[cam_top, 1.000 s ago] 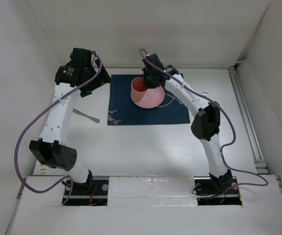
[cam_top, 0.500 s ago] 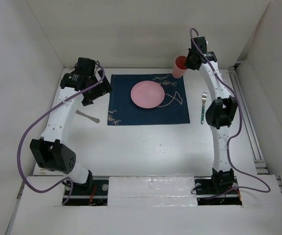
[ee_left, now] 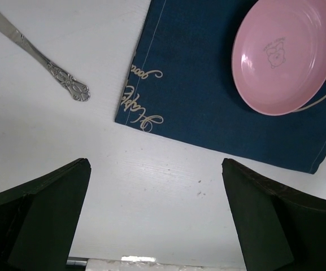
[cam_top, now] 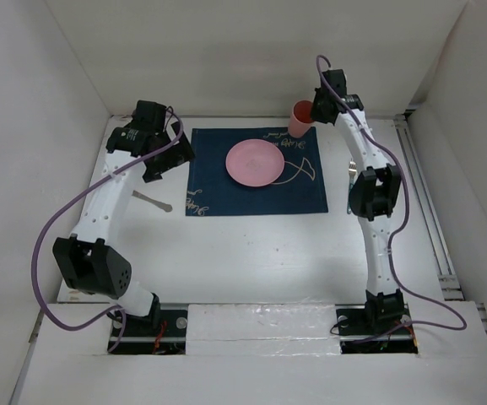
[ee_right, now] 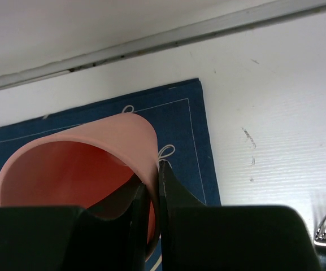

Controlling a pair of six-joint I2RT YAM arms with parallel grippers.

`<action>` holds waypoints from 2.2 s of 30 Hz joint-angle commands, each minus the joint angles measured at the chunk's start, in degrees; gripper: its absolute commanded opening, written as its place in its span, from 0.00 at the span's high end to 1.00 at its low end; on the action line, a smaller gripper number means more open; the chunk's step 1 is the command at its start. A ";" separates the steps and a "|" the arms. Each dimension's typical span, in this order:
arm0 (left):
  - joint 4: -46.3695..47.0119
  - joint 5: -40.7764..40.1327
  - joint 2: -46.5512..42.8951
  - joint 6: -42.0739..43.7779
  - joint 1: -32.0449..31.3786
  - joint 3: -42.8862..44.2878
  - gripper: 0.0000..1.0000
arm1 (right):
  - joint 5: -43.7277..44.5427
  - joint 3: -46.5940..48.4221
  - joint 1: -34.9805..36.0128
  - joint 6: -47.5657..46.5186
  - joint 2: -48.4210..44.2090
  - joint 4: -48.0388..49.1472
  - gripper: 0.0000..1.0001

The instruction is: Set the dinner table for one person

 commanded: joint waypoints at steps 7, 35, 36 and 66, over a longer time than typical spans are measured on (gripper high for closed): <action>1.14 -0.83 -0.16 1.54 -0.22 -2.47 0.00 | 2.21 2.33 0.64 -1.08 2.68 4.00 1.00; 0.62 -7.68 -0.16 -0.03 -0.22 -4.40 0.00 | 9.40 -1.36 1.17 -0.03 -12.77 7.09 0.01; 0.01 -9.17 0.53 -0.04 -0.22 -3.88 0.00 | 10.38 -1.36 1.78 -0.03 -16.01 5.59 0.01; 2.22 -6.29 10.01 -13.12 16.47 -8.28 0.00 | 0.42 -54.27 21.71 -1.54 -53.31 -2.16 0.01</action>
